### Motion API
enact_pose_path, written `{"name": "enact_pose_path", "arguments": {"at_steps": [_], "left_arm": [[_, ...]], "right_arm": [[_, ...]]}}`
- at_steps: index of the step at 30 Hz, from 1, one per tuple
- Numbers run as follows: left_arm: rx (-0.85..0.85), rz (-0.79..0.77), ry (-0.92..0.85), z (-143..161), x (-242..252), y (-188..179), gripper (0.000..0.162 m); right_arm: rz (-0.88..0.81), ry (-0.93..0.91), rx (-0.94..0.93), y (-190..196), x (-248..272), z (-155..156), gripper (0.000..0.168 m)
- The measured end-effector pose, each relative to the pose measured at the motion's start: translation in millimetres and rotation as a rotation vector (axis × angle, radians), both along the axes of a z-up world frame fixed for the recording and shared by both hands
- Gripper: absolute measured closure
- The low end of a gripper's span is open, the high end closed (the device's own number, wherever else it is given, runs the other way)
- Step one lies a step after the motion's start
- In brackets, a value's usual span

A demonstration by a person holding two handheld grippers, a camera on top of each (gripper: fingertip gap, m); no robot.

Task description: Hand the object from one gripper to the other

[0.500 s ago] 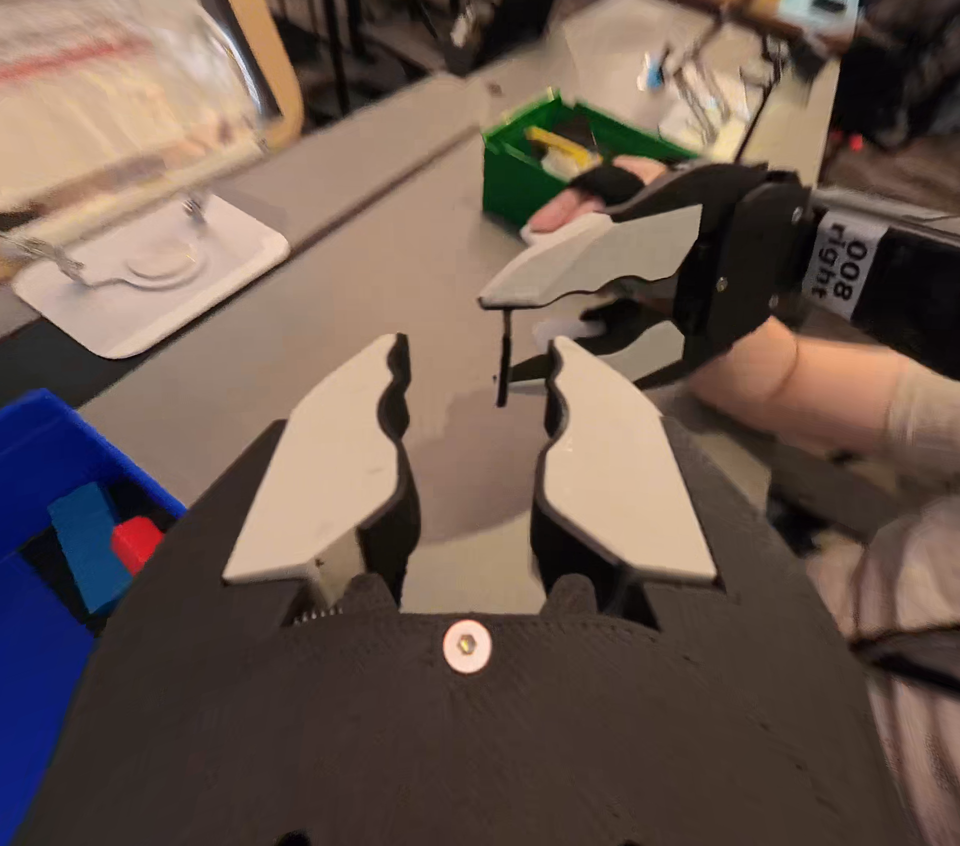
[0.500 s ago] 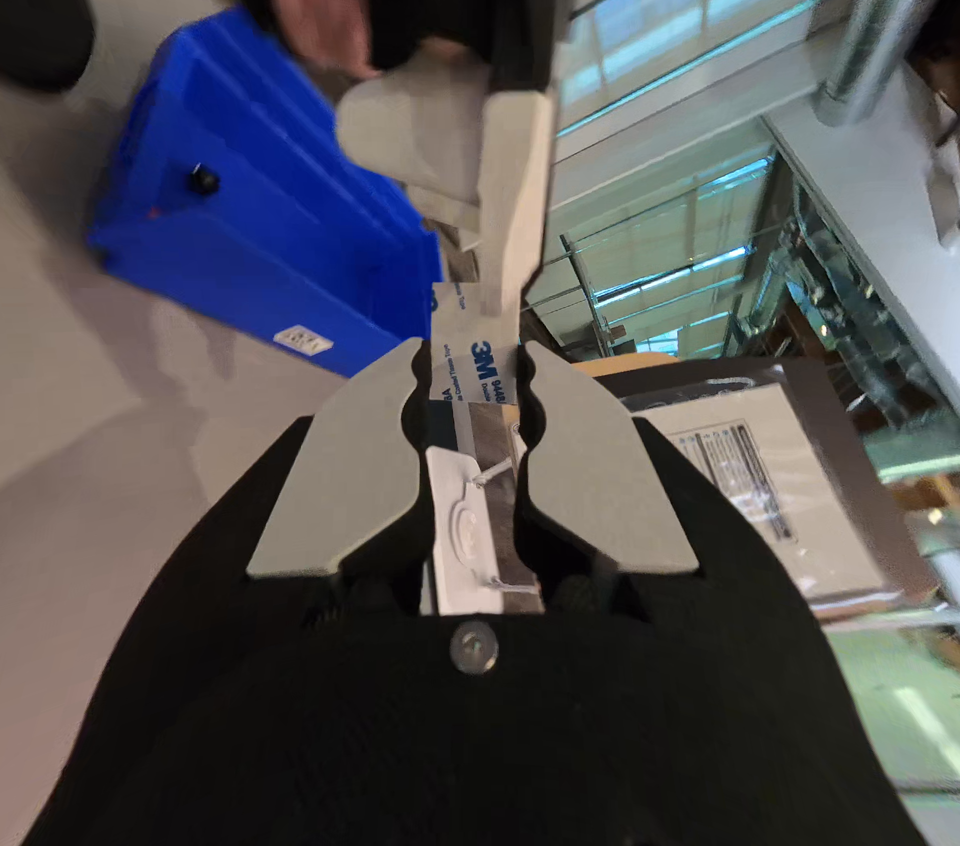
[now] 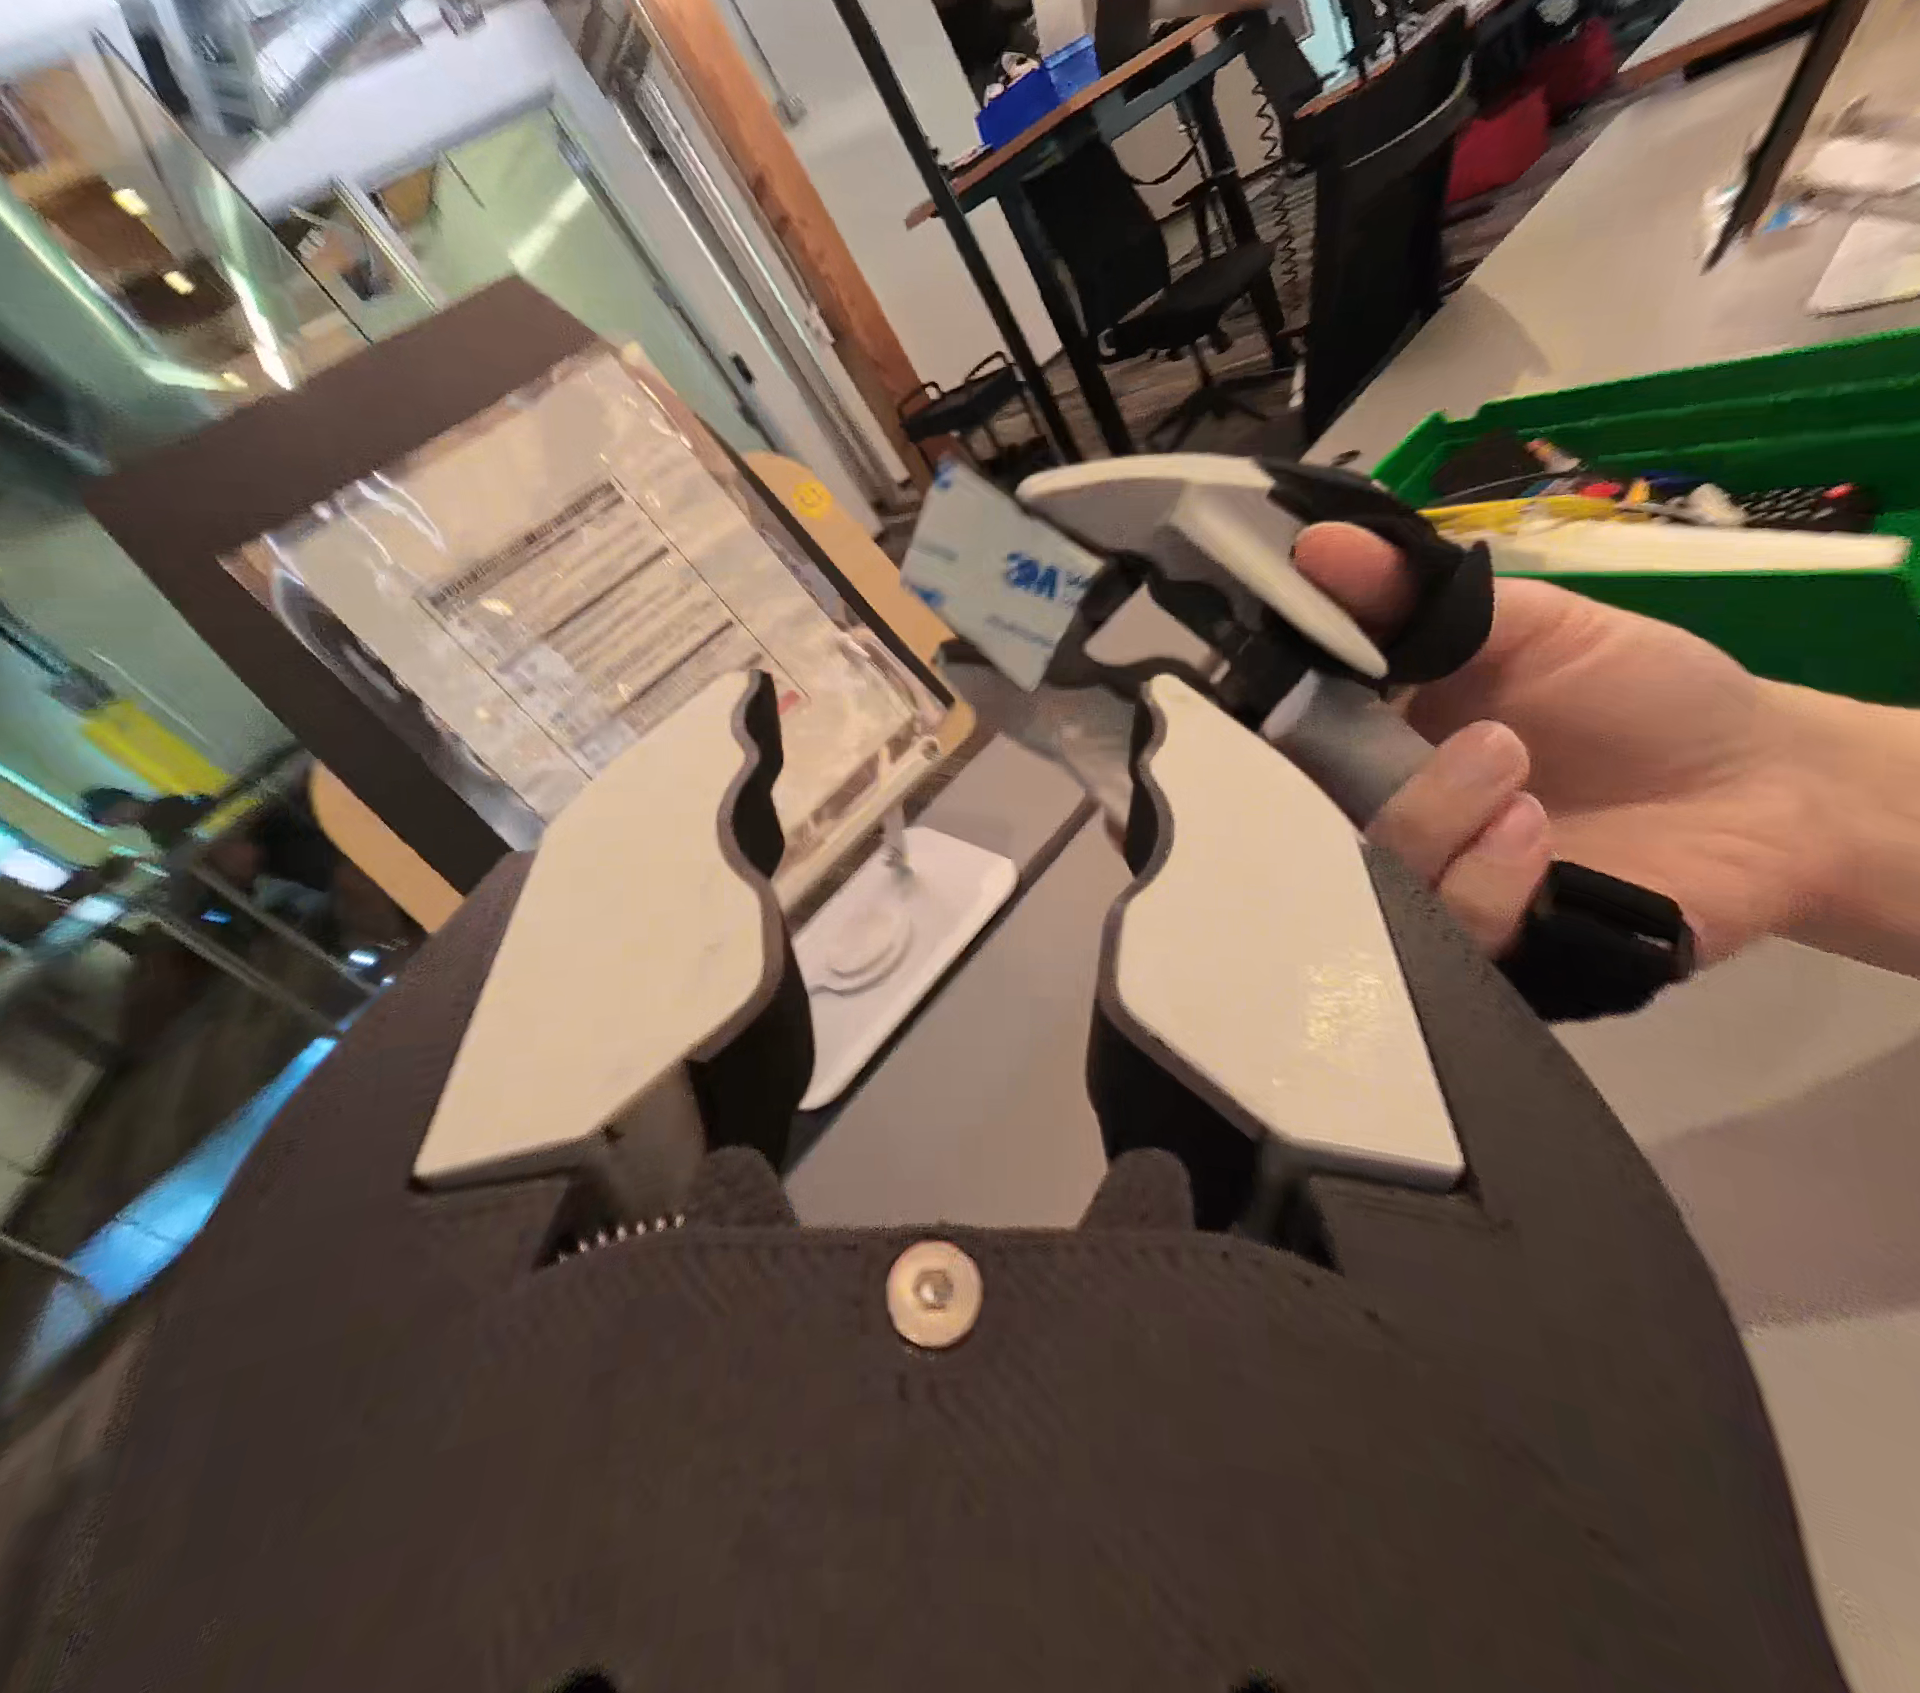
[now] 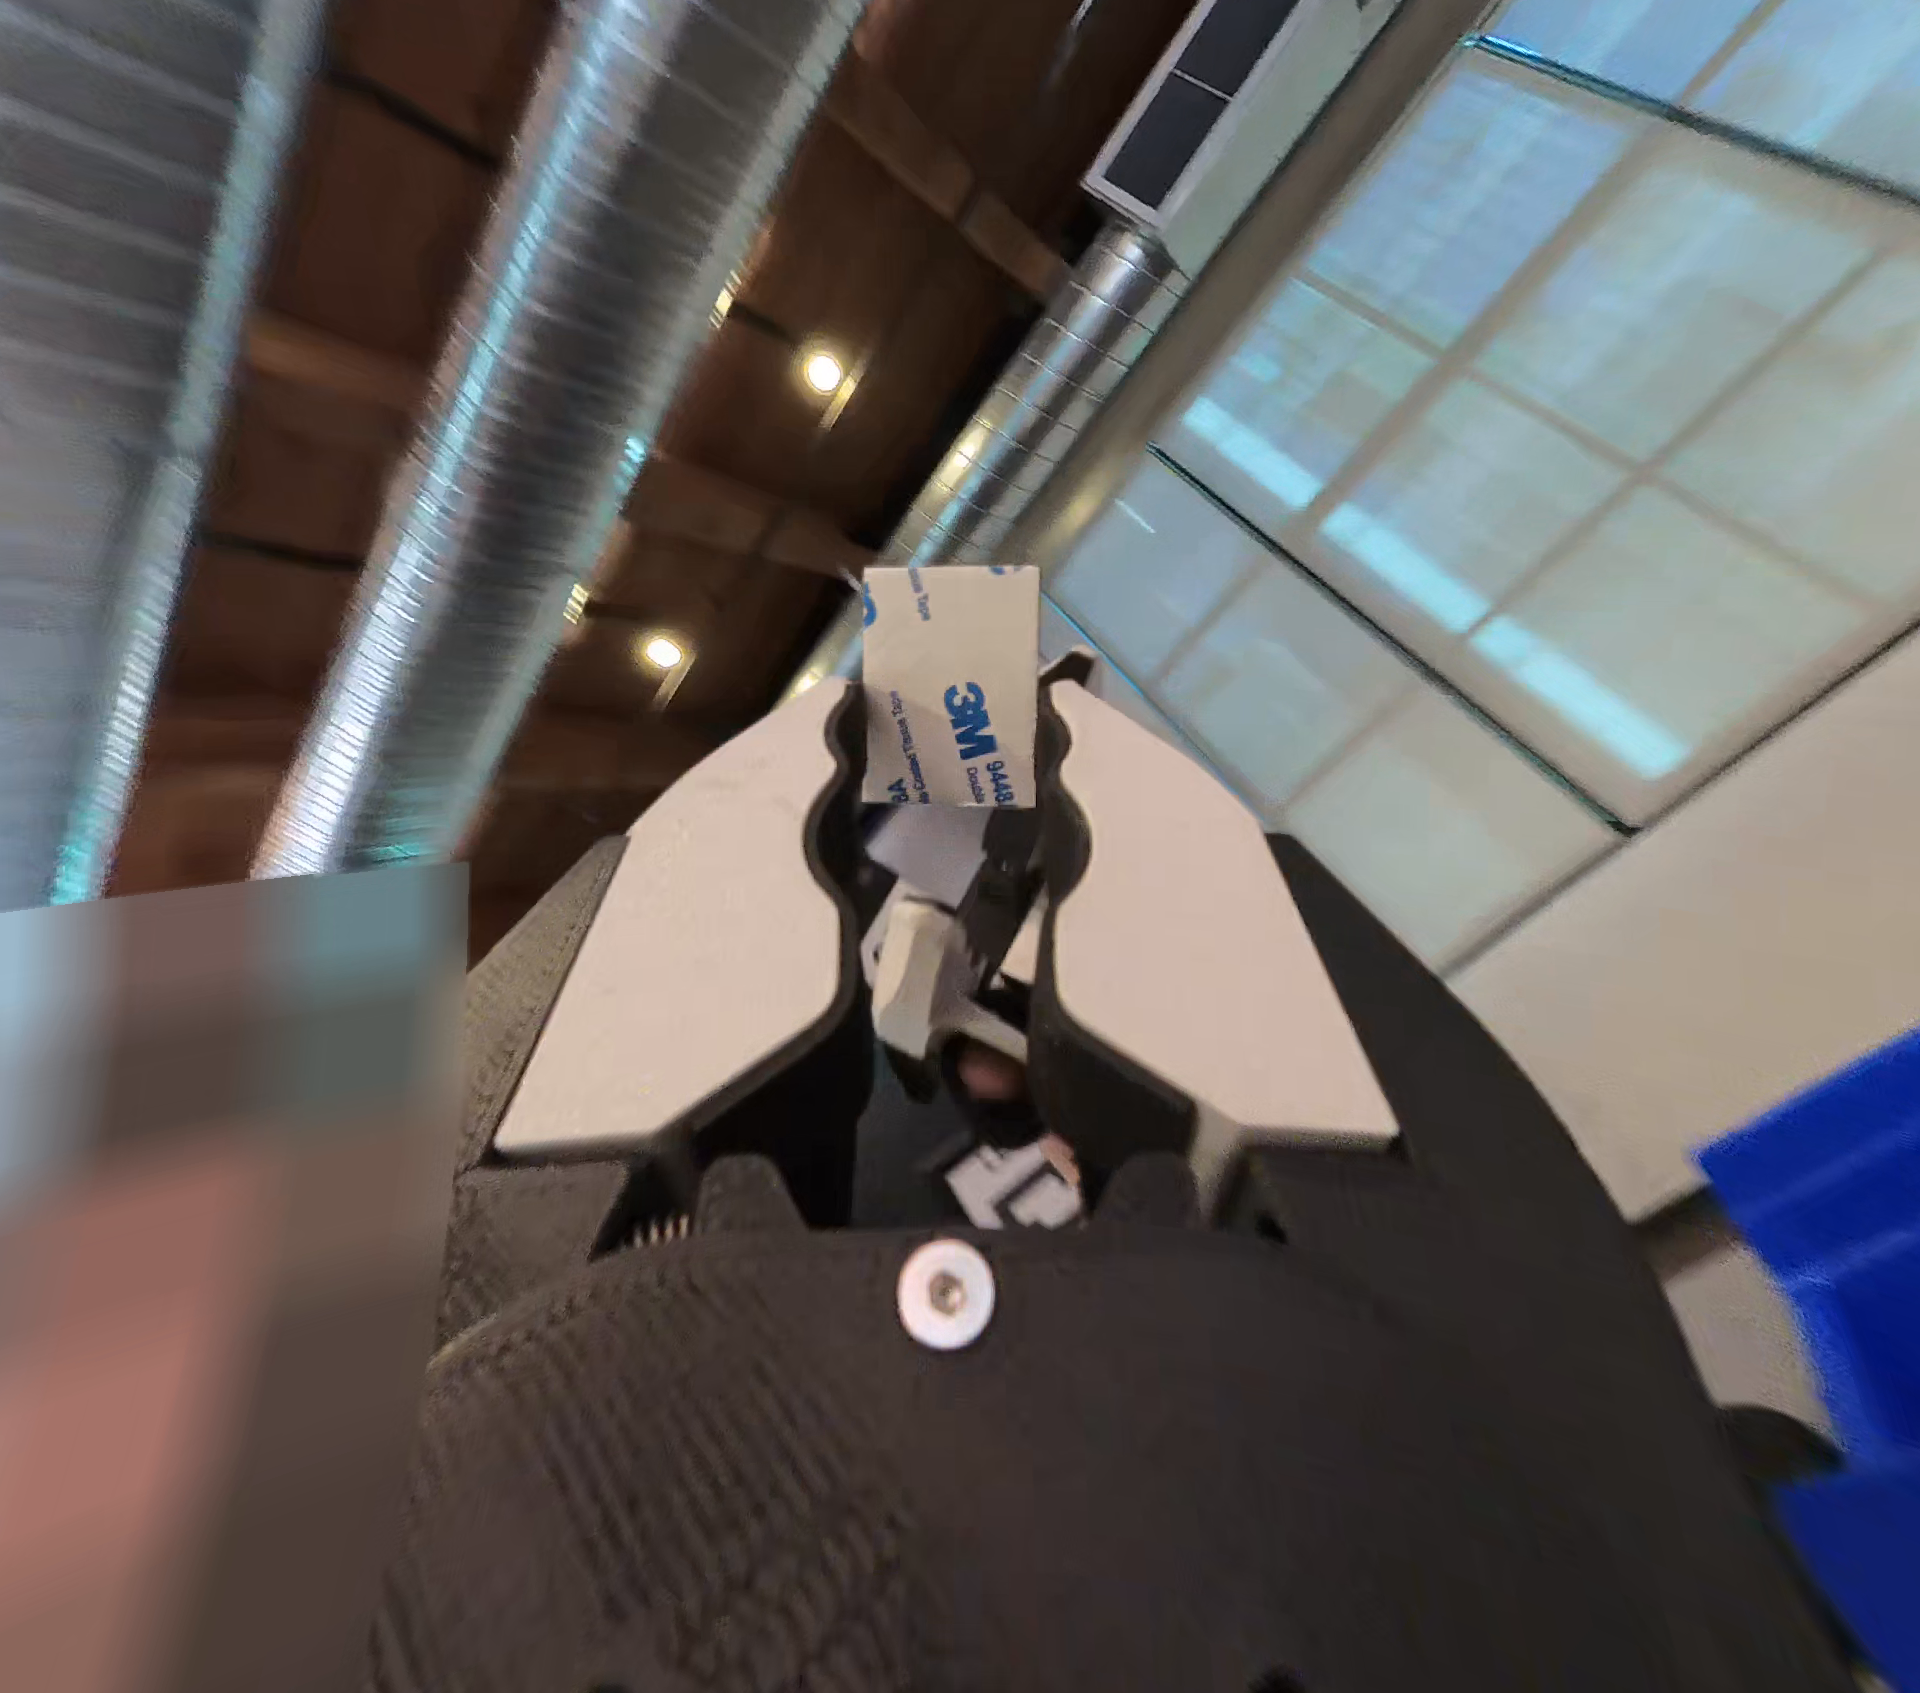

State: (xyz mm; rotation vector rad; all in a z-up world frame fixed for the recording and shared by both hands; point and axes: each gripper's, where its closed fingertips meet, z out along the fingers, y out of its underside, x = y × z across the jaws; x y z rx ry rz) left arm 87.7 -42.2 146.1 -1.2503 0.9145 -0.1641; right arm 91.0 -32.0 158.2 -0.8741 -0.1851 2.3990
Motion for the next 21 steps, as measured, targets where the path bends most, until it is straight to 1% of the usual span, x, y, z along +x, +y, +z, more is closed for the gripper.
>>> {"name": "enact_pose_path", "arguments": {"at_steps": [1,3,5,8,11,13,14,15,17,19,21], "left_arm": [[0.048,0.029,0.031,0,6,1,0.1],[0.151,0.106,0.085,1,14,3,0.11],[0.234,0.187,0.147,-1,17,7,0.118],[0.286,0.298,0.212,-5,15,18,0.129],[0.326,0.332,0.214,-4,15,23,0.139],[0.336,0.317,0.201,-3,16,21,0.156],[0.337,0.312,0.188,-1,16,20,0.159],[0.329,0.302,0.174,1,14,18,0.159],[0.257,0.232,0.138,1,10,14,0.159],[0.171,0.149,0.067,3,4,8,0.159],[0.036,0.049,-0.001,2,-2,1,0.159]], "right_arm": [[0.024,0.033,-0.033,0,-1,-1,0.137],[0.047,0.062,-0.087,1,-3,-4,0.136],[0.031,0.09,-0.117,3,-2,-5,0.136],[-0.019,0.071,-0.11,4,-3,-7,0.137],[-0.032,0.047,-0.071,0,-5,-5,0.136],[-0.049,0.013,-0.034,-3,-6,-3,0.137],[-0.068,-0.022,0.003,-5,-8,-2,0.136],[-0.099,-0.076,0.052,-7,-10,-2,0.133],[-0.208,-0.178,0.177,-10,-12,0,0.126],[-0.358,-0.246,0.322,-12,-5,7,0.119],[-0.535,-0.291,0.475,-15,7,17,0.114]]}}
